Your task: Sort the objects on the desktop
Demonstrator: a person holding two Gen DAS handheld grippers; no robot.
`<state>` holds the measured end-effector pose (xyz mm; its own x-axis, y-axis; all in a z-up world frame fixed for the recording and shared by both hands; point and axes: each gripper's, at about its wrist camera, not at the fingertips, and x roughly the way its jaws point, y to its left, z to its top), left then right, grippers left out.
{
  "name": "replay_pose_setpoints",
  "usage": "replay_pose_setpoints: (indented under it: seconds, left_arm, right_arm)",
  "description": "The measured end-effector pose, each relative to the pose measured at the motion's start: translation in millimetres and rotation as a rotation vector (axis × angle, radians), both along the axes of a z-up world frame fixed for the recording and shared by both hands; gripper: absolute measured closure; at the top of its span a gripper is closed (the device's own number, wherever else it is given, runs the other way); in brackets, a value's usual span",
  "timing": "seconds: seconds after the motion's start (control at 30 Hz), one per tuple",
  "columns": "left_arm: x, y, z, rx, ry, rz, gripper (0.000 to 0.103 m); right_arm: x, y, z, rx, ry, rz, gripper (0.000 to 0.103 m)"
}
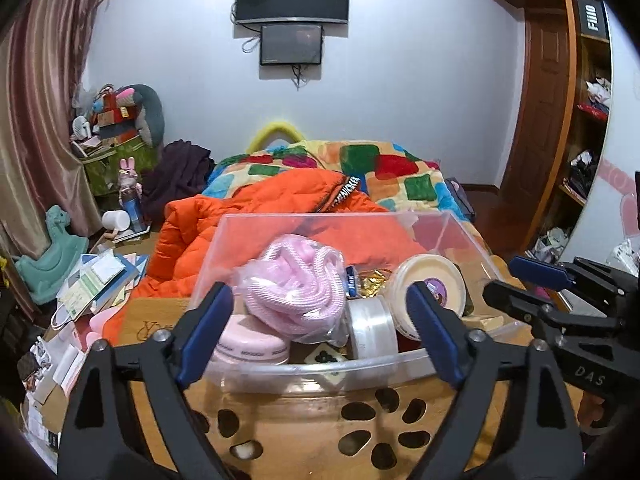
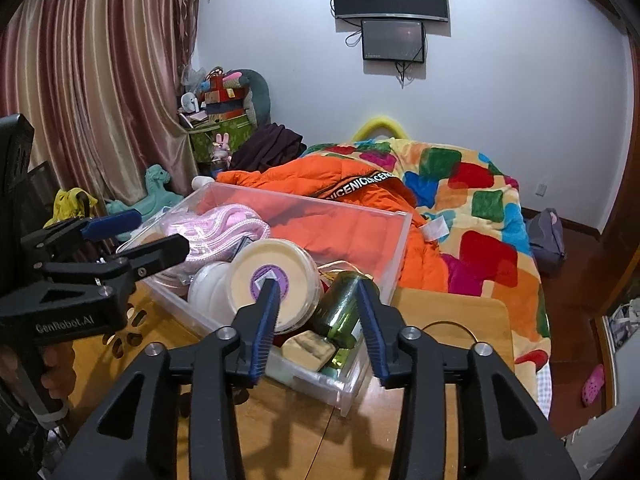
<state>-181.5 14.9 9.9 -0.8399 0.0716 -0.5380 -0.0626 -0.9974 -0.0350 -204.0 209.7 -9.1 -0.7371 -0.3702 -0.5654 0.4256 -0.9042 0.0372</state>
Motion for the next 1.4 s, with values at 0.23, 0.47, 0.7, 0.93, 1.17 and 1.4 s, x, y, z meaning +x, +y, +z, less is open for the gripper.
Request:
replay_pose_setpoints:
  seconds: [0.23,0.47,0.7,0.93,1.17,1.4]
  left_arm:
    - [21,-12,9,-0.001,0.031,0.017,0.006]
    - [47,-16,13,-0.017,0.053,0.009,0.003]
    - [75,-11,11,-0.037,0.079,-0.001,0.002]
    - [103,-12,13,0.011,0.1,-0.01,0.002]
    - [121,2,10,-0.027,0.117,-0.022,0.002]
    - [125,4,10,-0.024,0.131,-0.003,0.002]
  right_arm:
    - [23,-6,11,0.023,0.049,-0.028,0.032]
    - [47,-7,20,0.014,0.075,-0.069,0.014]
    - [82,1,17,-0.031,0.107,-0.145,0.001]
    - [115,-3,18,0.013,0.16,-0.16,0.001]
    - [129,-3,17,0.012,0.171,-0.161,0.001]
    - [129,0,14,-0.005,0.153,-0.164,0.001]
